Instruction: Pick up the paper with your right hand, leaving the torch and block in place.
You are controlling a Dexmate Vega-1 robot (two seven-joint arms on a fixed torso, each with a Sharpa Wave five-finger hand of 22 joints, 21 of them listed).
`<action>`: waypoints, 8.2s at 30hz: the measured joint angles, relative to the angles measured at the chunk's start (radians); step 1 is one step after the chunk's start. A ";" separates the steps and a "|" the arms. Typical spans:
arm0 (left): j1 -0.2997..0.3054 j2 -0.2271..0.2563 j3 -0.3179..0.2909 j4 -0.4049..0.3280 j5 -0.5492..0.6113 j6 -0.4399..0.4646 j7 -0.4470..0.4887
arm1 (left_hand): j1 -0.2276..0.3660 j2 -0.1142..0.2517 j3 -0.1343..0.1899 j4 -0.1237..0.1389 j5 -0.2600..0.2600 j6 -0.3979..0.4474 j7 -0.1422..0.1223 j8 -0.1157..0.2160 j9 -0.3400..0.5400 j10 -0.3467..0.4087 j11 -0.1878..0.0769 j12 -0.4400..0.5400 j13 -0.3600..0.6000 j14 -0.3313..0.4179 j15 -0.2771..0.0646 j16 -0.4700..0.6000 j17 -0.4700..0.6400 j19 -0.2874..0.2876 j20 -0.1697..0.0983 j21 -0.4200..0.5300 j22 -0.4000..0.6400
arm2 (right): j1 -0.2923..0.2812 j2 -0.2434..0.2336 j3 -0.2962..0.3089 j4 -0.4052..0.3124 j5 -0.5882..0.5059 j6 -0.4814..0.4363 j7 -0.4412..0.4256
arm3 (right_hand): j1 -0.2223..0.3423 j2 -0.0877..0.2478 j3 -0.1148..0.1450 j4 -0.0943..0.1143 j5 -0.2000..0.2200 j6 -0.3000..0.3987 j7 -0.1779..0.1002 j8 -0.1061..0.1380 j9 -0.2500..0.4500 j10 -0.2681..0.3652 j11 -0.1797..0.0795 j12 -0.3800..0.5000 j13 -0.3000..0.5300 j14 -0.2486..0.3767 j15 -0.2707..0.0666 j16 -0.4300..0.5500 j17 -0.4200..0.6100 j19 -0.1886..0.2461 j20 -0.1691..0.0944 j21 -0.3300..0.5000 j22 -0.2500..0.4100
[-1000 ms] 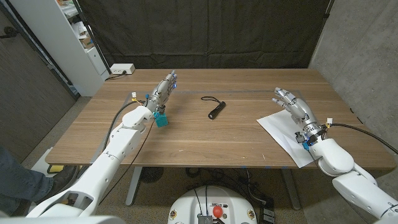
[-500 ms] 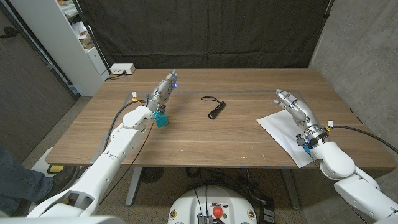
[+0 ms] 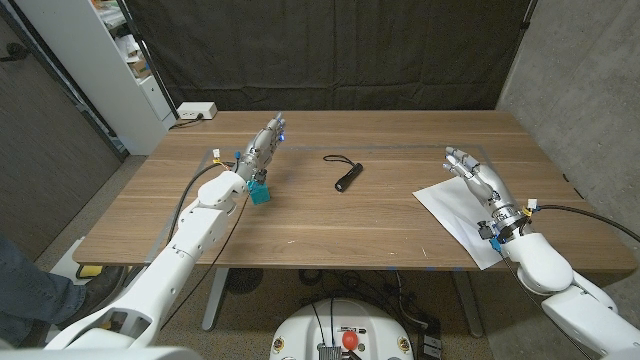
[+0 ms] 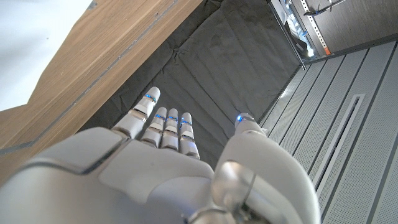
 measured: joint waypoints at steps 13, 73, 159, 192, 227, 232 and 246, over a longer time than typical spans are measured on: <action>0.002 -0.001 0.001 0.010 -0.006 -0.010 -0.012 | 0.000 0.000 0.000 0.000 0.000 0.000 0.000 0.000 0.000 0.000 0.000 0.000 0.000 0.000 0.000 0.000 0.000 0.000 0.000 -0.001 0.000 | -0.027 0.013 0.018 -0.028 -0.102 -0.030 -0.052 | 0.009 0.009 0.007 -0.007 0.007 0.011 -0.011 0.000 0.000 0.007 -0.007 0.000 0.000 0.000 0.000 0.000 0.000 0.000 0.000 0.000 0.000; -0.005 -0.001 0.011 0.019 -0.001 -0.008 -0.014 | 0.004 0.004 0.000 -0.008 0.000 0.004 0.004 0.000 0.000 0.005 -0.005 0.000 0.000 0.000 0.000 0.000 0.000 0.000 0.000 -0.018 0.000 | -0.119 0.013 0.075 -0.149 -0.553 -0.253 -0.208 | 0.053 0.008 0.025 -0.050 0.016 0.041 -0.016 0.006 0.000 0.027 -0.016 0.000 0.000 0.013 -0.020 -0.007 -0.014 0.006 -0.006 -0.006 -0.002; -0.063 -0.034 0.001 0.124 -0.011 -0.030 -0.060 | 0.013 0.013 0.000 -0.019 0.000 0.014 0.011 0.000 0.000 0.011 0.000 0.000 0.000 0.005 0.005 0.000 0.000 0.004 0.015 -0.032 0.005 | -0.168 -0.111 -0.045 -0.294 -0.755 -0.734 -0.193 | 0.121 -0.035 0.040 -0.128 0.028 0.057 -0.075 0.001 0.003 0.042 -0.025 -0.006 0.002 0.029 0.000 -0.007 -0.037 -0.014 0.222 -0.024 -0.002; -0.047 -0.027 0.003 0.088 -0.008 -0.006 -0.045 | 0.009 0.017 -0.004 -0.023 0.000 0.025 0.011 0.000 0.000 0.011 0.000 0.000 0.000 0.005 0.005 0.000 0.000 0.002 0.023 -0.040 0.005 | -0.148 -0.159 -0.128 -0.289 -0.726 -0.879 -0.202 | 0.140 -0.064 0.037 -0.139 0.058 0.048 -0.077 0.001 0.002 0.012 -0.034 -0.012 0.007 -0.019 0.038 -0.020 -0.037 -0.073 0.241 -0.027 0.001; -0.036 -0.019 0.010 0.065 -0.003 0.015 -0.037 | 0.009 0.017 -0.004 -0.023 -0.007 0.030 0.016 0.000 0.005 0.011 0.000 0.000 0.000 0.005 0.005 0.000 0.000 0.000 0.029 -0.040 0.005 | -0.100 -0.193 -0.208 -0.236 -0.650 -0.908 -0.262 | 0.146 -0.070 0.042 -0.143 0.088 0.065 -0.061 0.002 0.002 0.042 -0.029 0.004 0.012 0.042 0.019 0.014 -0.029 0.008 0.229 0.004 0.000; -0.035 -0.019 0.012 0.064 -0.002 0.016 -0.036 | 0.009 0.017 -0.001 -0.027 -0.007 0.030 0.016 0.000 0.005 0.011 0.000 0.000 0.000 0.005 0.005 0.000 0.000 0.004 0.032 -0.040 0.005 | -0.093 -0.197 -0.217 -0.228 -0.644 -0.911 -0.277 | 0.162 -0.054 0.051 -0.146 0.099 0.100 -0.055 0.013 0.002 0.081 -0.034 0.015 0.016 0.091 0.007 0.035 -0.025 0.075 0.220 0.019 0.002; -0.032 -0.020 0.016 0.057 0.000 0.022 -0.031 | 0.005 0.021 0.000 -0.027 -0.007 0.030 0.016 0.000 0.005 0.011 0.000 0.000 0.000 0.005 0.005 0.000 0.000 0.000 0.036 -0.040 0.005 | -0.072 -0.189 -0.256 -0.201 -0.662 -0.924 -0.343 | 0.286 0.012 0.103 -0.157 0.100 0.330 -0.082 0.062 0.002 0.317 -0.091 0.069 0.021 0.328 -0.051 0.132 0.011 0.292 0.130 0.064 0.001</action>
